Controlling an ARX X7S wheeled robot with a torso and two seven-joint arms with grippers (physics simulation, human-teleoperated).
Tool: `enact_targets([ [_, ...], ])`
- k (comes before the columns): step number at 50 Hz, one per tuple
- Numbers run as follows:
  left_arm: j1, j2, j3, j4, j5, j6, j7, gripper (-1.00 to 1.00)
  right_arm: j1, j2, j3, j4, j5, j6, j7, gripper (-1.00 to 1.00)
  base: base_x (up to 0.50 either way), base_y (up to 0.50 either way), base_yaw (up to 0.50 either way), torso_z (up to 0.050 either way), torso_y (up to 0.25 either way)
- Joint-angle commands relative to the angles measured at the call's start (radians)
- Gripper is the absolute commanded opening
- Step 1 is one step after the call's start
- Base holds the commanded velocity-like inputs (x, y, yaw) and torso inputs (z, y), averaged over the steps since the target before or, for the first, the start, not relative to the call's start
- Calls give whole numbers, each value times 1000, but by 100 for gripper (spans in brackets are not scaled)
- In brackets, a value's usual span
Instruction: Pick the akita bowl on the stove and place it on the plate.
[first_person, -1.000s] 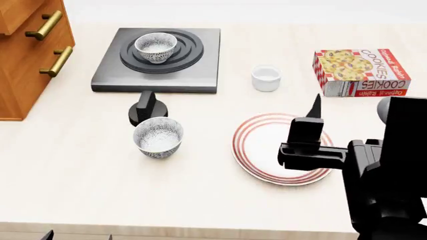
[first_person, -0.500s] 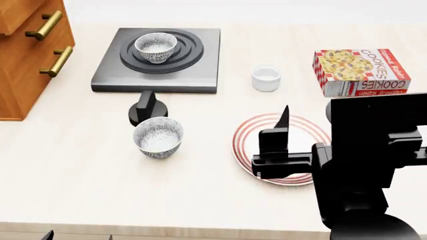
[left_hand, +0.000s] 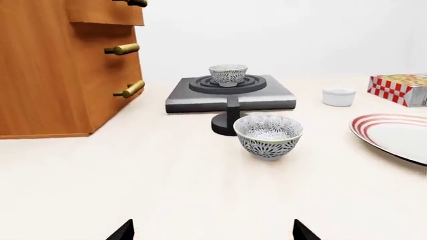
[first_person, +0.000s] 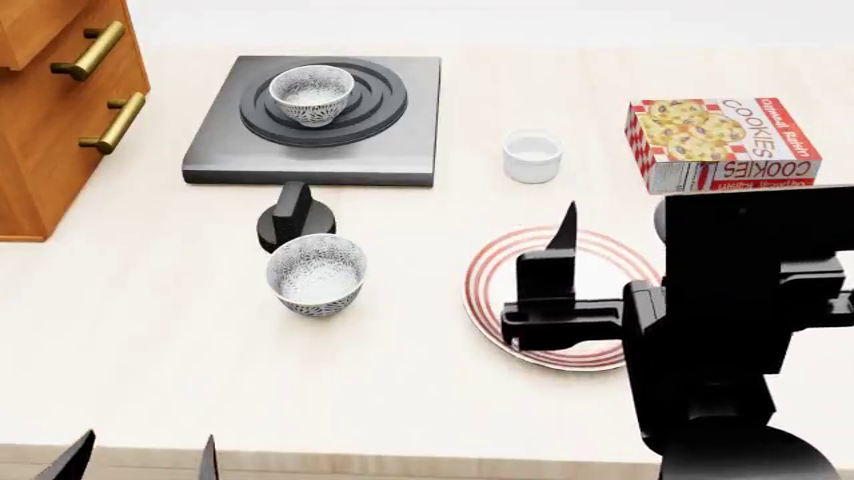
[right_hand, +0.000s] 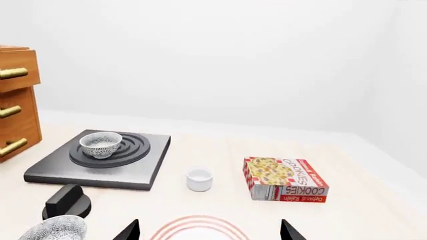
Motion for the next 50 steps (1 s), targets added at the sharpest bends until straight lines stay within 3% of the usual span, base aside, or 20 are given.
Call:
enact_targets([
  [1,-107,-20,-40,164,-92,-226,-18,100,-5,-11,26,5,9,-34,2,100,0,0,0,0,0],
  [7,-212,-34,-39,246,-124,-391,-35,100,-7,-17,38,-2,16,-37,4,100,0,0,0,0,0],
  [11,-364,-27,-24,251,-140,-541,-50,100,-8,-20,47,-1,20,-45,5,100,0,0,0,0,0],
  [12,-514,17,-20,101,-143,-691,-47,100,-6,-20,53,-9,30,-42,-4,100,0,0,0,0,0],
  [13,-664,18,-16,-30,-141,-687,-46,100,-4,-20,52,-9,30,-40,-3,100,0,0,0,0,0],
  [50,-696,-1,20,-50,-151,-686,-49,100,-10,-12,54,-5,56,-51,5,100,0,-7,0,0,0],
])
